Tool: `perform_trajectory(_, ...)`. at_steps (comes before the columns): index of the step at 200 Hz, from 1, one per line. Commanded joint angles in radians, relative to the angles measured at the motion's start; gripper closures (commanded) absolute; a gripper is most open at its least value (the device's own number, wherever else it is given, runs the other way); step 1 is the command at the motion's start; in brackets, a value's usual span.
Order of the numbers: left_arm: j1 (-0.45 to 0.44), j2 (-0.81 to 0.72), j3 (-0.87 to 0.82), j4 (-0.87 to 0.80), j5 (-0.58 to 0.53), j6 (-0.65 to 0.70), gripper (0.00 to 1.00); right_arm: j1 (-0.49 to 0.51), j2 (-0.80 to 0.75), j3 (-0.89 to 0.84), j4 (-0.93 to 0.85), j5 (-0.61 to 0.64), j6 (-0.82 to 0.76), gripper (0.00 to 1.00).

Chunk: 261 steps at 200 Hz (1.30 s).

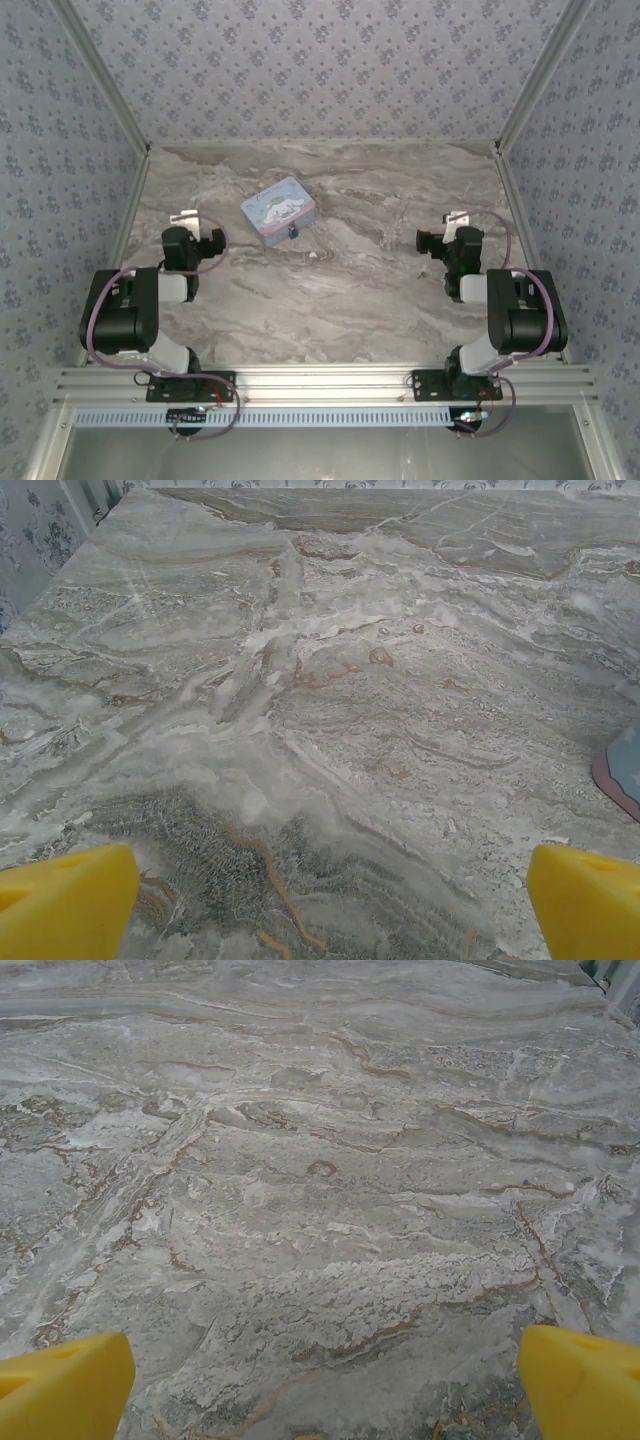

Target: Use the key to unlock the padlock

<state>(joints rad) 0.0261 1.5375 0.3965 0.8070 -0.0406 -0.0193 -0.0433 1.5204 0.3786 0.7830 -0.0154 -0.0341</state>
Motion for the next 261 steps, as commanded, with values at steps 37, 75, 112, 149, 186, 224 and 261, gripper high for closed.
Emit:
perform_trajectory(37,-0.002,-0.004,0.018,0.002,0.014,-0.009,0.01,0.0,0.0,0.014,0.019,0.008,0.013,0.0)
perform_trajectory(75,-0.002,-0.005,0.018,0.003,0.015,-0.01,0.0,-0.004,0.0,0.015,0.017,0.001,0.016,0.0)
perform_trajectory(112,-0.001,-0.005,0.019,0.001,0.015,-0.01,0.01,-0.007,0.0,0.016,0.017,-0.004,0.018,0.0)
perform_trajectory(149,-0.001,-0.005,0.018,0.001,0.014,-0.009,0.01,-0.007,0.0,0.015,0.016,-0.002,0.016,0.0)
perform_trajectory(186,-0.002,-0.024,0.015,-0.005,-0.019,-0.027,0.01,-0.009,-0.008,0.016,0.008,-0.005,0.018,0.0)
perform_trajectory(224,-0.024,-0.211,0.035,-0.187,-0.081,-0.018,0.01,-0.028,-0.176,0.112,-0.32,-0.043,0.074,0.0)
perform_trajectory(261,-0.05,-0.391,0.134,-0.479,-0.095,-0.248,0.0,0.006,-0.276,0.265,-0.792,-0.051,0.205,0.0)
